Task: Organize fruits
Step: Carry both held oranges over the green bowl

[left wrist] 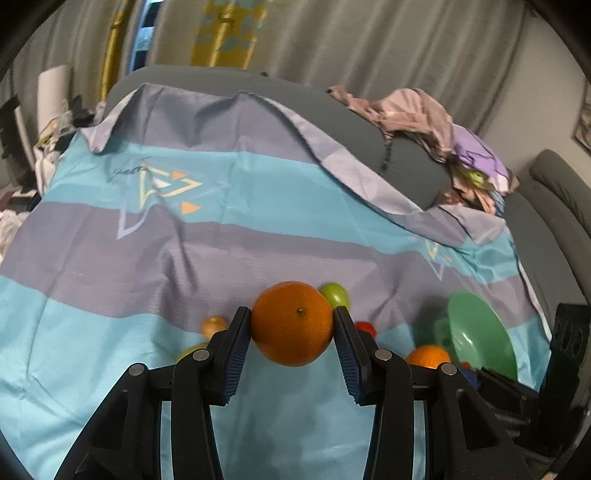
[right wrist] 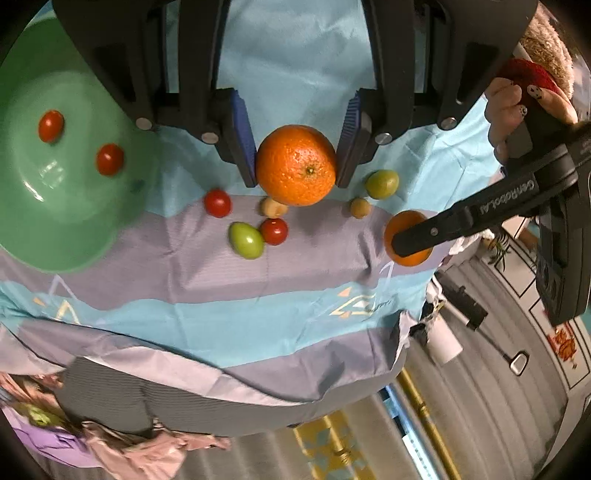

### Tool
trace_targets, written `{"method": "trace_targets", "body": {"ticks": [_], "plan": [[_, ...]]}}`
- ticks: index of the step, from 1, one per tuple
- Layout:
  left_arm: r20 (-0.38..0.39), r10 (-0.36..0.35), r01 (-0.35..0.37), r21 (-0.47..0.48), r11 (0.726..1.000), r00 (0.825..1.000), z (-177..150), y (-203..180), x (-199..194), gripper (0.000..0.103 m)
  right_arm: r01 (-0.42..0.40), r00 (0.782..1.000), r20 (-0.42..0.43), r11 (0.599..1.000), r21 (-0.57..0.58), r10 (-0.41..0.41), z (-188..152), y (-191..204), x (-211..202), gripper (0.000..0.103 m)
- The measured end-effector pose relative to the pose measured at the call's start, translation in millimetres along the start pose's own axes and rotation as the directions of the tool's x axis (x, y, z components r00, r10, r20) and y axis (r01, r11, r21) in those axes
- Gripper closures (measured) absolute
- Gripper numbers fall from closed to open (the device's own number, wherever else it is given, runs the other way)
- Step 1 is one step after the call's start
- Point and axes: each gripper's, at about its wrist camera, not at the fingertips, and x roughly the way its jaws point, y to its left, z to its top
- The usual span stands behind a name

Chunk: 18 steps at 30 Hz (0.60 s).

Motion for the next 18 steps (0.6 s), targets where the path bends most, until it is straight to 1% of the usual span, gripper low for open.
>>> {"method": "trace_targets", "body": {"ticks": [3, 6, 9, 18], "plan": [[0.001, -0.013, 0.013, 0.039, 0.999, 1.0, -3.4, -12.0, -3.2, 0.058, 0.032, 0.999, 0.033, 0.999, 0.026, -0.033, -0.2, -9.3, -13.1, 0.061], [0.013, -0.025, 0.024, 0.075, 0.997, 1.0, -6.3, -23.6, -7.4, 0.058, 0.027, 0.998, 0.049, 0.998, 0.058, -0.03, -2.1, -20.3, -22.7, 0.061], [0.014, -0.052, 0.05, 0.113, 0.992, 0.999, -9.2, -36.0, -10.6, 0.058, 0.05, 0.996, 0.074, 0.996, 0.072, -0.055, -1.3, -28.6, -31.5, 0.061], [0.011, -0.093, 0.089, 0.205, 0.975, 0.996, -20.4, -76.2, -10.9, 0.058, 0.059, 0.99, 0.121, 0.991, 0.123, -0.074, 1.3, -50.1, -55.7, 0.06]]}}
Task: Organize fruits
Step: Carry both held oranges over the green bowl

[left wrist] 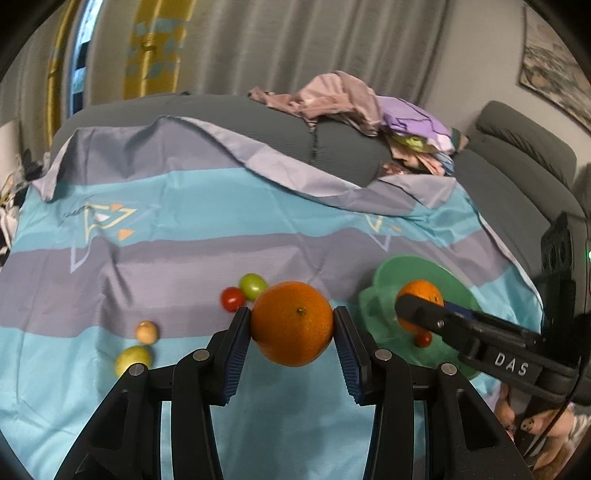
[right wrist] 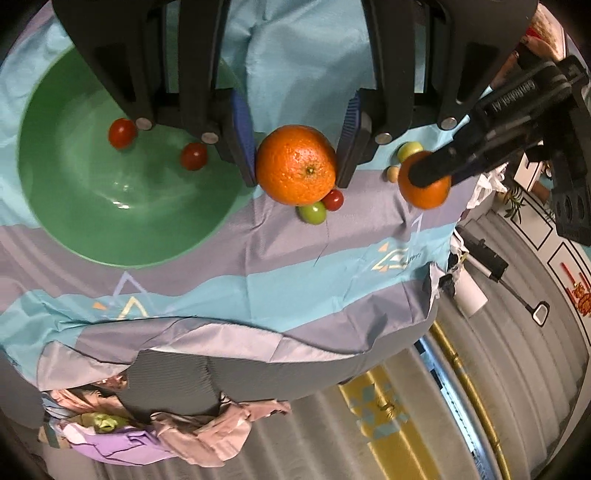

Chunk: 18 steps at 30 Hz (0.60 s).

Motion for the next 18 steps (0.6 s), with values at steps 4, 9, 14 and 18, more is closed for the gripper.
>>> {"method": "trace_targets", "body": {"ticks": [4, 9, 14, 18], "plan": [[0.002, -0.023, 0.023, 0.049, 0.999, 1.0, 3.9, -22.0, 3.9, 0.058, 0.015, 0.999, 0.029, 1.0, 0.016, -0.015, 4.2, -10.8, -12.7, 0.06], [-0.01, -0.047, 0.048, 0.075, 0.996, 0.999, 6.8, -45.6, 15.2, 0.058, 0.032, 0.998, 0.055, 0.998, 0.047, -0.034, 9.1, -28.7, -24.9, 0.06], [-0.036, -0.076, 0.079, 0.085, 0.993, 0.996, 5.6, -65.4, 30.9, 0.058, 0.051, 0.996, 0.065, 0.995, 0.083, -0.057, 11.7, -48.7, -34.9, 0.06], [-0.052, -0.099, 0.104, 0.092, 0.99, 0.994, 5.1, -81.5, 41.5, 0.058, 0.069, 0.995, 0.071, 0.993, 0.101, -0.077, 12.5, -60.6, -40.3, 0.06]]}}
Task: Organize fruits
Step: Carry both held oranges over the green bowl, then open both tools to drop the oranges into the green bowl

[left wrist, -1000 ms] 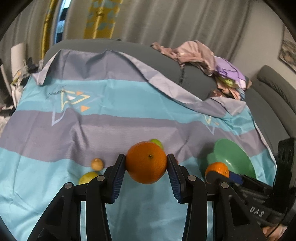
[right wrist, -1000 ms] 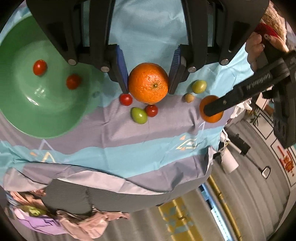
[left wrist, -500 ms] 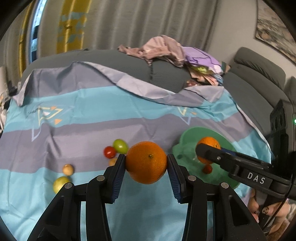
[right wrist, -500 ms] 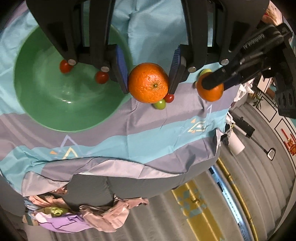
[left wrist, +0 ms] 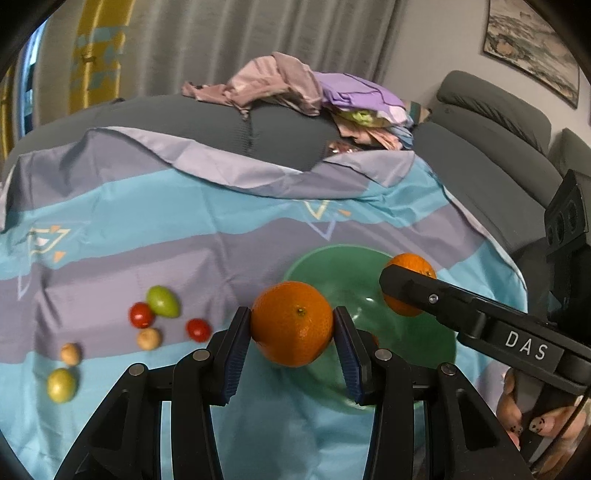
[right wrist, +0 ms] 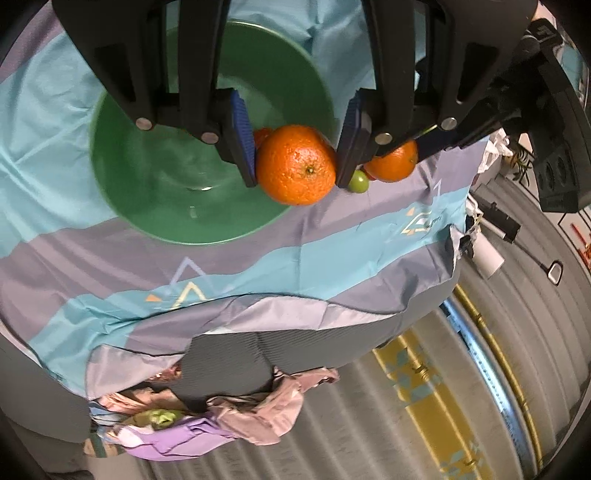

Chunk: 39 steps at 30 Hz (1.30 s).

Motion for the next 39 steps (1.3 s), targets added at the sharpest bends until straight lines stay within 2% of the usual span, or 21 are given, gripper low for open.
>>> {"method": "trace_targets", "body": {"ticks": [10, 24, 39], "plan": [[-0.06, -0.045, 0.045, 0.012, 0.999, 0.997, -0.6, -23.1, 29.0, 0.058, 0.06, 0.998, -0.016, 0.997, 0.054, -0.06, 2.6, -32.4, 0.3, 0.06], [-0.134, -0.029, 0.033, 0.031, 0.999, 0.991, -5.9, -35.2, 60.2, 0.058, 0.139, 0.984, -0.121, 0.987, 0.082, -0.128, -1.8, -57.1, 24.1, 0.06], [-0.175, -0.032, 0.04, 0.045, 0.998, 0.984, -10.9, -42.6, 76.0, 0.058, 0.185, 0.969, -0.177, 0.98, 0.068, -0.171, -6.0, -62.9, 35.0, 0.058]]}}
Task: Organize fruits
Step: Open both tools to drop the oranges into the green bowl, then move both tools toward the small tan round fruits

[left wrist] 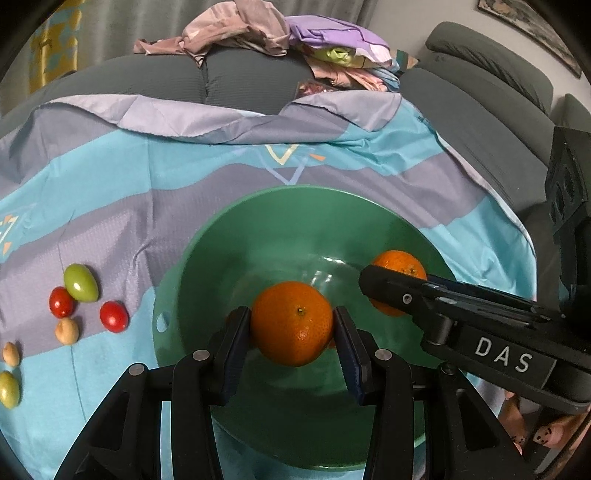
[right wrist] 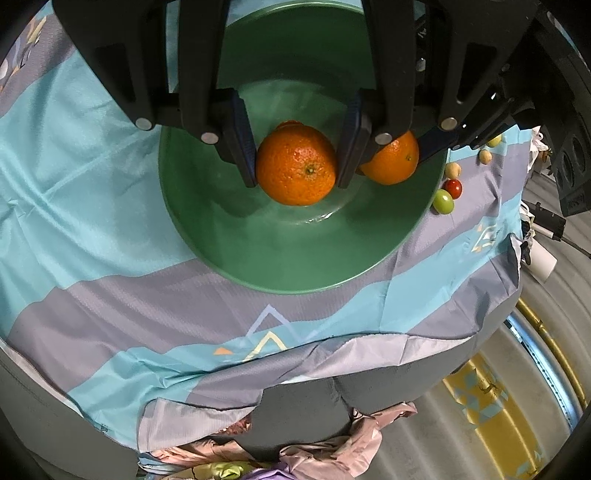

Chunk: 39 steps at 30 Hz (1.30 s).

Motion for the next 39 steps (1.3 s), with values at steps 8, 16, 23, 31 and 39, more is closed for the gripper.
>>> {"method": "trace_targets", "body": {"ticks": [8, 16, 23, 31, 39], "plan": [[-0.011, -0.036, 0.036, -0.001, 0.999, 0.999, -1.5, 2.9, -12.0, 0.058, 0.001, 1.0, 0.03, 1.0, 0.018, -0.001, 0.8, 1.7, -8.3, 0.04], [0.097, -0.054, 0.057, -0.032, 0.998, 0.994, 0.5, 21.6, -63.5, 0.043, -0.017, 0.995, 0.095, 1.0, -0.009, 0.017, 1.6, 17.4, -23.3, 0.035], [0.152, 0.078, -0.059, -0.125, 0.99, 0.985, -15.1, 72.2, -110.5, 0.043, -0.023, 0.991, 0.127, 0.999, -0.048, 0.029, -0.1, 37.0, -28.0, 0.035], [0.178, 0.233, -0.173, -0.3, 0.938, 0.956, -49.4, 146.6, -147.7, 0.043, -0.004, 0.992, 0.123, 0.991, -0.135, 0.021, -6.4, 69.6, -19.7, 0.035], [0.107, 0.317, -0.238, -0.453, 0.859, 0.942, -74.3, 203.2, -145.9, 0.044, -0.055, 0.994, 0.084, 0.981, -0.186, 0.072, -16.6, 99.0, -4.9, 0.035]]}}
